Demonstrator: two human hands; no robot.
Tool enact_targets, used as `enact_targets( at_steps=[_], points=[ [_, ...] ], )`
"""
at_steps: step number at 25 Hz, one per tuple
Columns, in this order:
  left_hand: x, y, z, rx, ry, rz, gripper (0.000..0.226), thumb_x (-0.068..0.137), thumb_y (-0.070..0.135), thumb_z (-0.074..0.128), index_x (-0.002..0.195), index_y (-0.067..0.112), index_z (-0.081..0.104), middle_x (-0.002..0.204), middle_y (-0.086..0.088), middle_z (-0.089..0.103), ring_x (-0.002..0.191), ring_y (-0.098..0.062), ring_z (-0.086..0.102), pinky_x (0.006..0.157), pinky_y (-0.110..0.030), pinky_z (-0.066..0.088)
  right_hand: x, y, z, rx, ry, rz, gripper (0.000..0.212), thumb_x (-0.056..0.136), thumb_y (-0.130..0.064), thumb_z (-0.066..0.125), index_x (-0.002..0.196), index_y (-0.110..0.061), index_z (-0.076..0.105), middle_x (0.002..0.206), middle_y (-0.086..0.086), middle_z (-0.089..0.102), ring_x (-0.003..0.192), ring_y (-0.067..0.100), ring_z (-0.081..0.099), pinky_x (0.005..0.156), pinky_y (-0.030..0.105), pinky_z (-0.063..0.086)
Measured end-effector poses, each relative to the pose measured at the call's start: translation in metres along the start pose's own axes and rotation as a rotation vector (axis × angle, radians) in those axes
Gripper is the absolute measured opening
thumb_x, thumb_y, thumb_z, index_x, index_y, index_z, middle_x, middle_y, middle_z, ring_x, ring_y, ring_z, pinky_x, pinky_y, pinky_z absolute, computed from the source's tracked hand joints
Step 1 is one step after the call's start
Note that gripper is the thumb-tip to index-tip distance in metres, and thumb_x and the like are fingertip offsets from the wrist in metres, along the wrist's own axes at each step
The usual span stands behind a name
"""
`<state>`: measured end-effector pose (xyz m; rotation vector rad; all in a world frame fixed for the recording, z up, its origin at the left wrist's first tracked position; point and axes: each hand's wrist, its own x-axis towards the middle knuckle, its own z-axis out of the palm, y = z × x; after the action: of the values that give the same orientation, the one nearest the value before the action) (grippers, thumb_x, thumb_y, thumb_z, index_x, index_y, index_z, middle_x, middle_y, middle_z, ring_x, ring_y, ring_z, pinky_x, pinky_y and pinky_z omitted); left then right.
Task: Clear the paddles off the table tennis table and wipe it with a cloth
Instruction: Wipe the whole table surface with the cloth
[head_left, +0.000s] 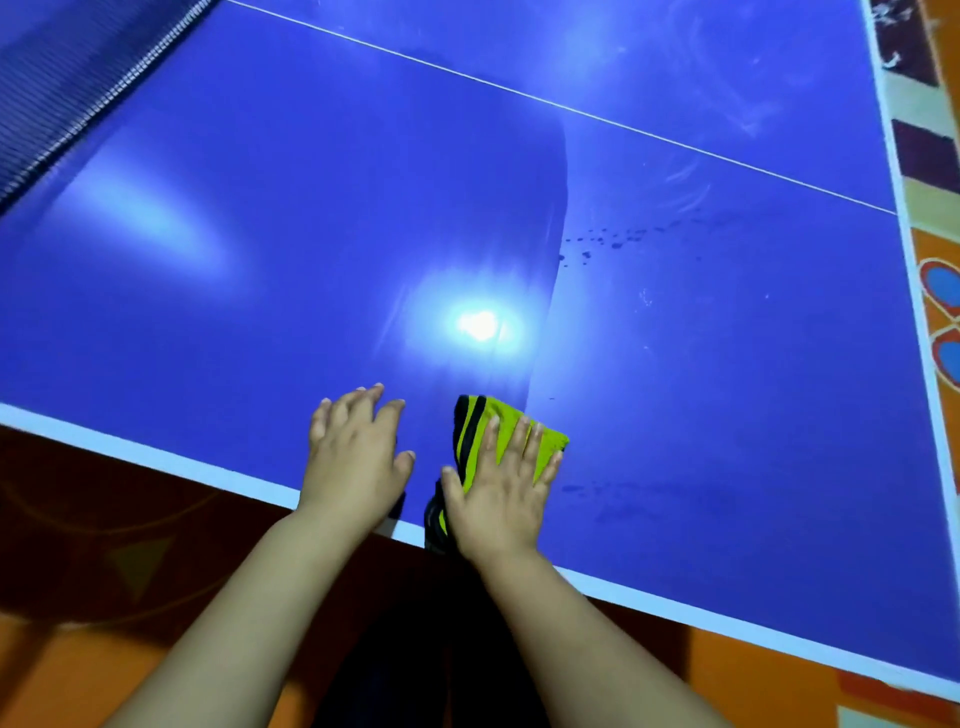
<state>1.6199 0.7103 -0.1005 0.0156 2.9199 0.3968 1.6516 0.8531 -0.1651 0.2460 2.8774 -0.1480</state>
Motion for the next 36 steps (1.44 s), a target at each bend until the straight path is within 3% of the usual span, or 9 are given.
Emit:
enact_targets(
  at_steps=[2,4,9,17,24,30,36],
  points=[
    [0.017,0.007,0.003,0.007,-0.010,0.001,0.057,0.087,0.037,0.055,0.139,0.021,0.038,0.151,-0.003,0.026,0.139,-0.021,0.016,0.114,-0.040,0.003,0.039,0.001,-0.009,0.044,-0.035,0.038,0.090,0.076,-0.066,0.001,0.153,-0.020,0.001,0.158,0.020,-0.007,0.146,0.033,-0.014,0.111,0.056,-0.017],
    [0.042,0.017,0.008,-0.002,-0.015,0.002,0.056,0.087,0.035,0.056,0.138,0.021,0.040,0.151,-0.003,0.027,0.139,-0.021,0.017,0.114,-0.039,0.003,0.084,0.010,-0.020,0.032,-0.017,0.048,0.084,0.081,-0.066,0.001,0.152,-0.023,-0.007,0.158,0.018,-0.013,0.145,0.032,-0.020,0.112,0.057,-0.016],
    [0.122,0.055,0.021,-0.009,-0.012,0.024,0.059,0.085,0.034,0.058,0.139,0.021,0.038,0.151,-0.003,0.026,0.138,-0.022,0.017,0.114,-0.040,0.002,0.203,0.031,-0.045,-0.010,0.026,-0.037,0.075,0.092,-0.059,0.028,0.152,-0.028,-0.005,0.160,0.012,-0.012,0.146,0.028,-0.017,0.115,0.054,-0.013],
    [0.256,0.130,0.035,-0.036,0.056,0.056,0.063,0.085,0.036,0.058,0.141,0.024,0.032,0.153,-0.002,0.019,0.139,-0.021,0.013,0.115,-0.038,-0.001,0.407,0.057,-0.087,-0.034,0.113,-0.107,0.071,0.091,-0.059,0.029,0.153,-0.031,0.006,0.161,0.010,-0.001,0.148,0.026,-0.009,0.116,0.052,-0.012],
    [0.319,0.157,0.050,-0.013,0.128,0.049,0.058,0.082,0.033,0.061,0.136,0.020,0.042,0.149,-0.005,0.029,0.138,-0.024,0.020,0.114,-0.041,0.005,0.546,0.067,-0.121,-0.064,0.132,-0.179,0.068,0.090,-0.053,0.031,0.152,-0.035,0.011,0.161,0.009,0.005,0.148,0.026,-0.003,0.116,0.053,-0.008],
    [0.326,0.175,0.054,0.010,0.132,0.026,0.058,0.082,0.032,0.061,0.135,0.019,0.043,0.148,-0.004,0.031,0.137,-0.023,0.021,0.114,-0.040,0.004,0.586,0.089,-0.138,-0.019,0.089,-0.272,0.065,0.091,-0.041,0.033,0.152,-0.036,0.012,0.161,0.005,0.004,0.148,0.021,-0.004,0.118,0.047,-0.007],
    [0.290,0.179,0.052,0.013,0.092,0.006,0.059,0.082,0.033,0.060,0.137,0.019,0.042,0.150,-0.004,0.028,0.138,-0.022,0.019,0.114,-0.039,0.002,0.529,0.133,-0.127,0.001,0.076,-0.152,0.069,0.090,-0.045,0.036,0.153,-0.033,0.011,0.162,0.005,0.002,0.148,0.021,-0.005,0.117,0.045,-0.010]
  ],
)
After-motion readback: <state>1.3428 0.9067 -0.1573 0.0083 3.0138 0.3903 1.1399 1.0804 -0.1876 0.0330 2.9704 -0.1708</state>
